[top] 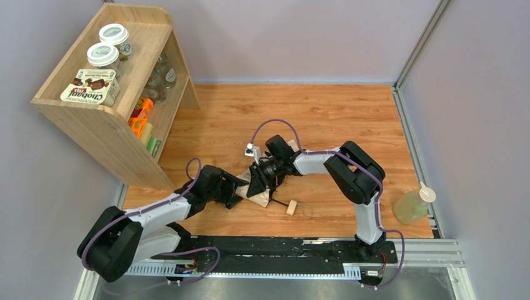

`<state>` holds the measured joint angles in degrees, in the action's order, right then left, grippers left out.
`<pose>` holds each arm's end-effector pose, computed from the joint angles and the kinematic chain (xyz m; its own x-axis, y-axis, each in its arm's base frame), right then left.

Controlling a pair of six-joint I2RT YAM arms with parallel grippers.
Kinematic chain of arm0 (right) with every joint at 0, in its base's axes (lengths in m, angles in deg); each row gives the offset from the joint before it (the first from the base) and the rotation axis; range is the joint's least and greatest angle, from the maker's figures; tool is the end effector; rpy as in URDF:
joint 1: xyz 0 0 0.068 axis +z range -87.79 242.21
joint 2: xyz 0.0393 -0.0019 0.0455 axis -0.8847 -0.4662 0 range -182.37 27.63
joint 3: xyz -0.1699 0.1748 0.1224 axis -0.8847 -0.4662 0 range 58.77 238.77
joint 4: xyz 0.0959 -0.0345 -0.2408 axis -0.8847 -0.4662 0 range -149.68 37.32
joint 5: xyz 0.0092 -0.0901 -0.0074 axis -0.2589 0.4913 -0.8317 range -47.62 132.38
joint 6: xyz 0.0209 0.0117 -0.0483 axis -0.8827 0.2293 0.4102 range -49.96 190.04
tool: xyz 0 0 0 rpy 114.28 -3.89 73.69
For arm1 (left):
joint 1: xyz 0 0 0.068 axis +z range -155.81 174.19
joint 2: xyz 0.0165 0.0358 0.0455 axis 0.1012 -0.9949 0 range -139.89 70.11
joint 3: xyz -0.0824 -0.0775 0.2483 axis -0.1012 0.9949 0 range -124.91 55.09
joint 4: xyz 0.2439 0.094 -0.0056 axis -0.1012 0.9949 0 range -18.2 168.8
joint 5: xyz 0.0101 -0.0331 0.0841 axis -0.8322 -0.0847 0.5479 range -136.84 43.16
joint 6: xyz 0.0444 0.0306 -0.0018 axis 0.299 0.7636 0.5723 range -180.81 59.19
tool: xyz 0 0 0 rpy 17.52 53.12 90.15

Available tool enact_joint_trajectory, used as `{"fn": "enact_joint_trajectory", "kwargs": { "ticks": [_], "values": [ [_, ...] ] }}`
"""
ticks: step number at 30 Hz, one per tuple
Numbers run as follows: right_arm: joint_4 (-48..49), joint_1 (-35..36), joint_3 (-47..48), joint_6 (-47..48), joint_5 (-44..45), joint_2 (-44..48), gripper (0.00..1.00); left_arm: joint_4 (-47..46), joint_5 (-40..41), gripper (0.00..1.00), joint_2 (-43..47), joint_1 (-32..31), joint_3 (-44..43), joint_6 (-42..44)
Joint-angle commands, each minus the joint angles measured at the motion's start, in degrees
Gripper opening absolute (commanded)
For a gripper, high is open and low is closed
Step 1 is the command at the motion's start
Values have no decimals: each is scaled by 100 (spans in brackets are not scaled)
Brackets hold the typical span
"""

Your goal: Put away the umbrella

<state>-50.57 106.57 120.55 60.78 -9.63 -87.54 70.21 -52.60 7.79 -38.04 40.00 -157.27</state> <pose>0.2568 0.2902 0.1166 -0.6765 -0.5231 -0.5183 -0.6828 0.1821 0.7075 0.1540 -0.1013 0.1299 -0.5182 -0.8420 0.1500 -0.6674 0.2884 -0.6867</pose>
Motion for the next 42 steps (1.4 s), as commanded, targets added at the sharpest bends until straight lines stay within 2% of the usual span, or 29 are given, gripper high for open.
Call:
{"fn": "enact_joint_trajectory", "kwargs": {
  "ticks": [1,3,5,7,8,9,10,11,13,15,16,17,18,22,24,26,28,30,33,39,42],
  "values": [
    [-1415,55,-342,38,455,-620,0,97,557,72,-473,-126,-65,-48],
    [-1459,55,-316,73,402,-620,0,36,864,68,-701,-126,102,5],
    [-1450,47,-298,91,332,-638,0,-254,1049,60,-877,-126,261,162],
    [-1433,55,-289,91,297,-612,0,-368,1173,44,-1018,-126,331,304],
    [-1441,55,-280,99,279,-594,0,-595,1147,39,-1088,-126,410,356],
    [-1459,64,-272,117,279,-559,0,-650,1147,26,-1089,-126,437,391],
    [-1494,73,-263,143,305,-524,0,-633,1208,19,-1037,-126,454,487],
    [-1564,73,-237,178,375,-489,0,-563,1235,9,-993,-126,463,523],
    [-1696,90,-193,222,507,-401,0,-405,1296,0,-791,-126,446,611],
    [-1705,108,-201,196,717,-182,0,-2,1349,0,-615,-126,393,673],
    [-1749,125,-184,196,814,-68,4,61,1341,0,-553,-126,402,690],
    [-1819,134,-149,179,893,81,10,332,1332,0,-440,-126,393,638],
    [-1845,143,-131,118,1042,240,23,413,1332,0,-412,-126,376,629],
    [-2214,362,-8,126,2165,1257,62,685,1200,0,-333,-126,340,541],
    [-2346,538,-8,196,2702,1742,78,782,1130,0,-368,-126,270,497],
    [-2347,713,-130,275,3282,2199,86,949,1042,0,-464,-126,147,445],
    [-2181,1064,-376,493,4168,2665,89,1169,928,0,-596,-126,-54,436],
    [-1778,1582,-700,836,5467,2964,91,1353,761,0,-710,-126,-151,401],
    [-987,2303,-1097,1302,6891,3063,92,1503,472,0,-869,-126,-283,225],
    [692,3201,-1362,2313,8793,2221,90,1890,102,0,-1054,-126,-468,67],
    [1089,3342,-1204,2578,9207,1605,88,2056,-12,0,-1080,-126,-547,-4]
  ]
}}
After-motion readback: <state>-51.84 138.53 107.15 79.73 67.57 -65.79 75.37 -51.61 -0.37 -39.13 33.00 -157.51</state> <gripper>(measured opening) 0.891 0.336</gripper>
